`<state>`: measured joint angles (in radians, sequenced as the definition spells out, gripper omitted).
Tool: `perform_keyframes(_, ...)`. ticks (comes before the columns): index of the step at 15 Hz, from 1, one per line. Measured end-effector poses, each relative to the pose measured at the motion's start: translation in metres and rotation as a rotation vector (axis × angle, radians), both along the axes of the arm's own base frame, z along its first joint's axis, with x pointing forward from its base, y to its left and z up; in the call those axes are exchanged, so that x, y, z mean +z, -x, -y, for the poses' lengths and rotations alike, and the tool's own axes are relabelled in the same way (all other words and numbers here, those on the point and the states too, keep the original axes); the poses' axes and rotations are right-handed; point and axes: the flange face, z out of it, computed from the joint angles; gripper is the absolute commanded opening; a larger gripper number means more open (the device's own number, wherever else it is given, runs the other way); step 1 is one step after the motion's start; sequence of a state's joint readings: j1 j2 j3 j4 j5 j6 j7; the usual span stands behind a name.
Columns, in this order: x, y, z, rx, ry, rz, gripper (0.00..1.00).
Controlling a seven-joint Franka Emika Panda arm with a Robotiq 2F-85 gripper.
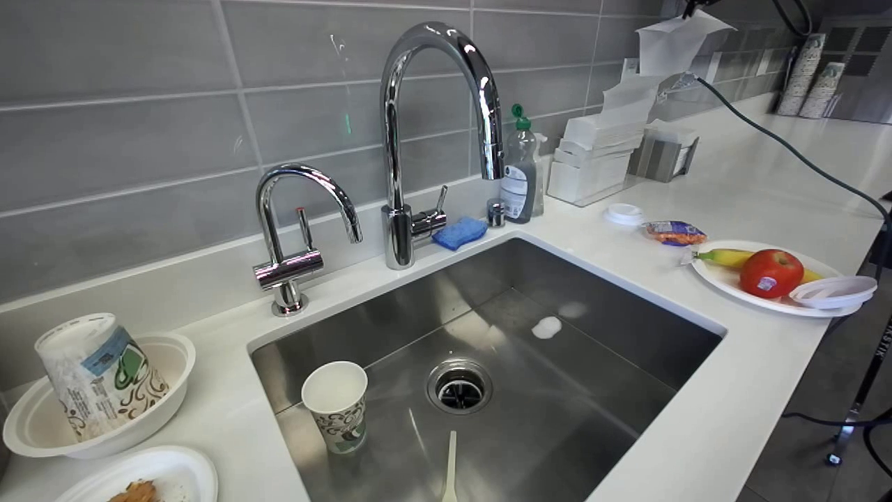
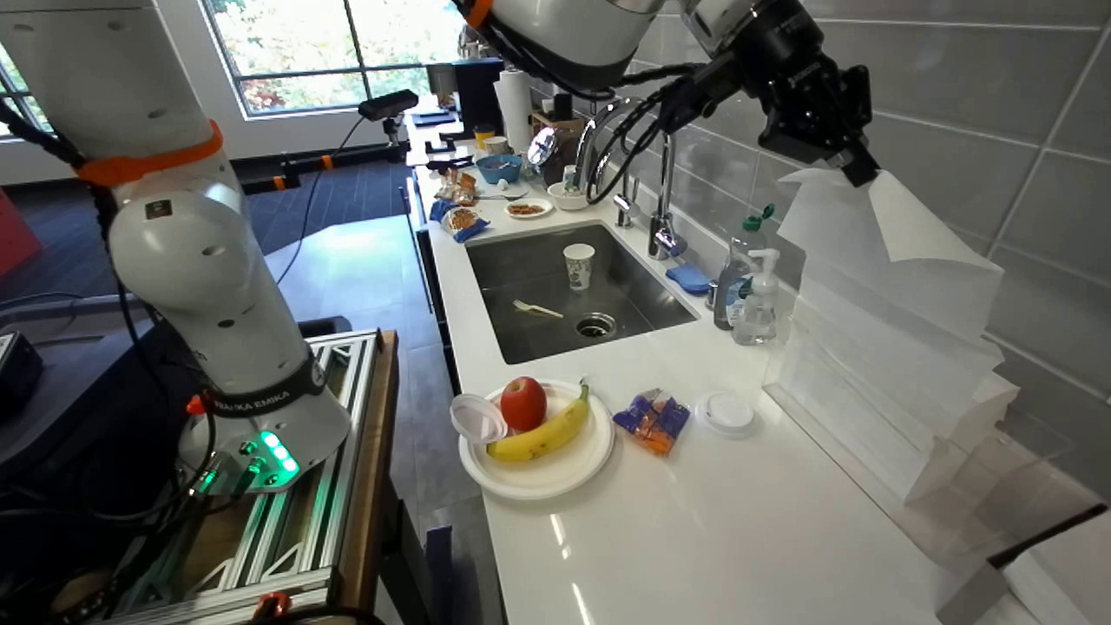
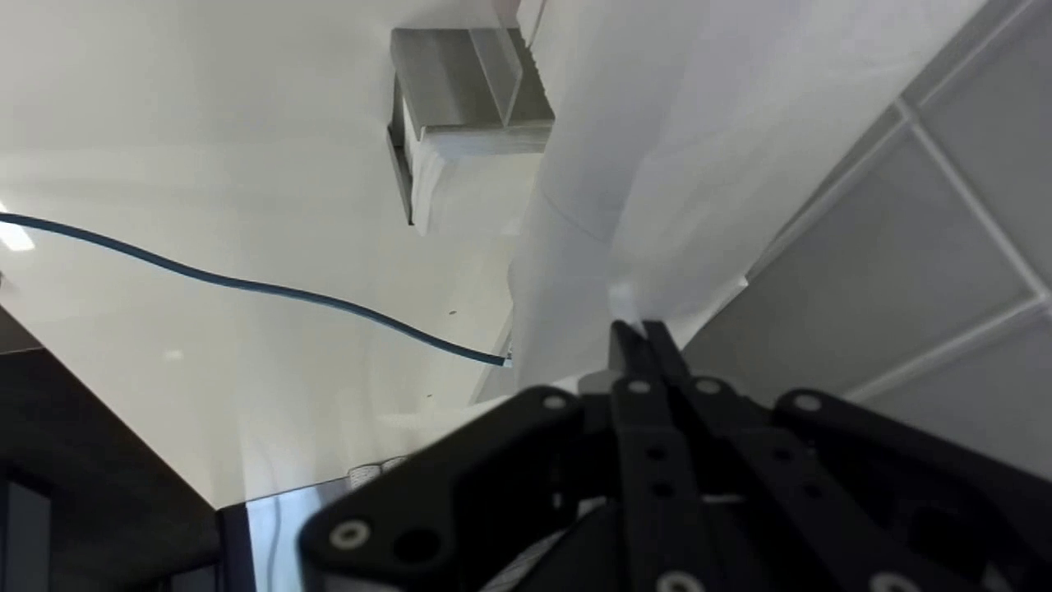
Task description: Remove a tissue from the box
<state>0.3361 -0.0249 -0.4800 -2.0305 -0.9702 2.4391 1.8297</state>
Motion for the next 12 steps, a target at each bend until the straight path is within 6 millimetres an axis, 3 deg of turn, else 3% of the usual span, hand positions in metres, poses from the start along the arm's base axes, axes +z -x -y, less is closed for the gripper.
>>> perform_keyframes(5,0.014,0.030,-0.005,0.001,-0.001,0.014,0.00)
perform_keyframes(12,0.047,0.042,-0.020,0.134,0.160,0.231,0.00)
